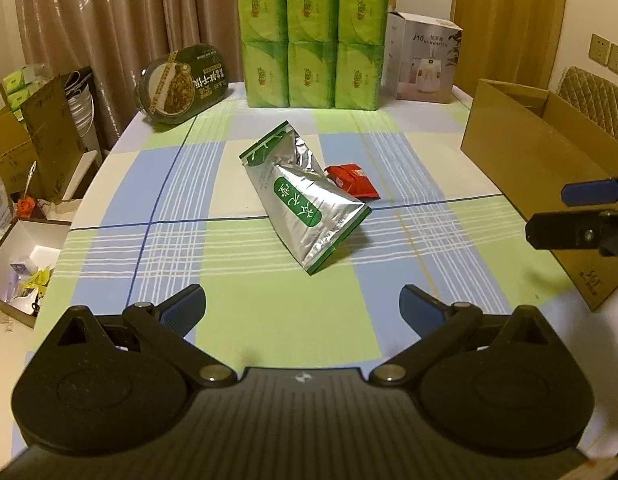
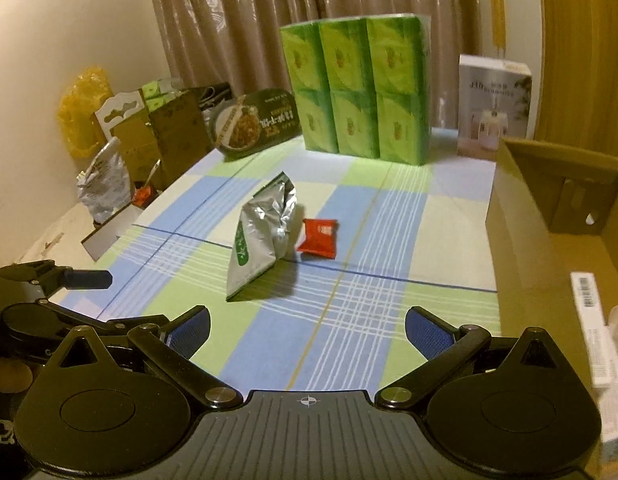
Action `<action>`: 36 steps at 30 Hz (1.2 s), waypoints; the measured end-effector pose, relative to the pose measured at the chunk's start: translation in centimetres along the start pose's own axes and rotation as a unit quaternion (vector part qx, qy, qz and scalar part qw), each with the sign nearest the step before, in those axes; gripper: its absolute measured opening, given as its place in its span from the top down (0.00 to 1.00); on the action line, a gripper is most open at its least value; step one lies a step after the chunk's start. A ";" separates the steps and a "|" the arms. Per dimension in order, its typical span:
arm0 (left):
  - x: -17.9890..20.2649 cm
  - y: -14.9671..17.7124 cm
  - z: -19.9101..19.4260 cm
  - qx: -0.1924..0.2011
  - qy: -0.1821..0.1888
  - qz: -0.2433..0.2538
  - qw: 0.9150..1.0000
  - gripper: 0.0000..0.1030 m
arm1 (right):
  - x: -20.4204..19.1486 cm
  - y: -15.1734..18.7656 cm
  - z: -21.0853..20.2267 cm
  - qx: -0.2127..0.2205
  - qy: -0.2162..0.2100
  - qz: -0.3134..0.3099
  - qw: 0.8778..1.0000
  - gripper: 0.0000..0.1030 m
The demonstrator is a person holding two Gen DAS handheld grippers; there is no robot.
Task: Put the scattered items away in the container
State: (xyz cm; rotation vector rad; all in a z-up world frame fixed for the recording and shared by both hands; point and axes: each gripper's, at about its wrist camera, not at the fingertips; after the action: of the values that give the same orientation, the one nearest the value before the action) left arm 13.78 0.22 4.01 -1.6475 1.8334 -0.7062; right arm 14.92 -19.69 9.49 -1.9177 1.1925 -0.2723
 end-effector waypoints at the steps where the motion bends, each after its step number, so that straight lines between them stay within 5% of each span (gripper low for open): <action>1: -0.1 0.0 0.5 -0.004 0.001 -0.003 1.000 0.02 | 0.1 0.0 0.3 -0.002 -0.001 0.002 1.000 0.02; 16: -0.2 -0.9 3.6 -0.019 0.014 -0.010 1.000 0.02 | 2.5 -0.7 4.7 -0.017 0.004 0.027 0.999 0.02; 25: -1.7 -2.9 6.4 -0.033 0.042 -0.067 0.996 0.02 | 3.8 -2.1 7.8 -0.030 0.007 0.028 0.999 0.02; 36: -4.2 -6.8 12.1 -0.040 0.031 -0.117 0.992 0.02 | 5.4 -4.4 12.4 -0.050 0.034 0.001 0.998 0.06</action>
State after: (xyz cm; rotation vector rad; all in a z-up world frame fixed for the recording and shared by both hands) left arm 27.50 3.61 0.65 -1.9351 1.7462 -0.7993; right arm 27.56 -16.55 3.72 -2.0083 1.2739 -0.2840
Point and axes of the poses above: each gripper's, at about its wrist camera, not at the fingertips, and z roughly the way its jaws point, x to its right, y to its underside, and after that the axes turned 5 degrees about -y, right-handed
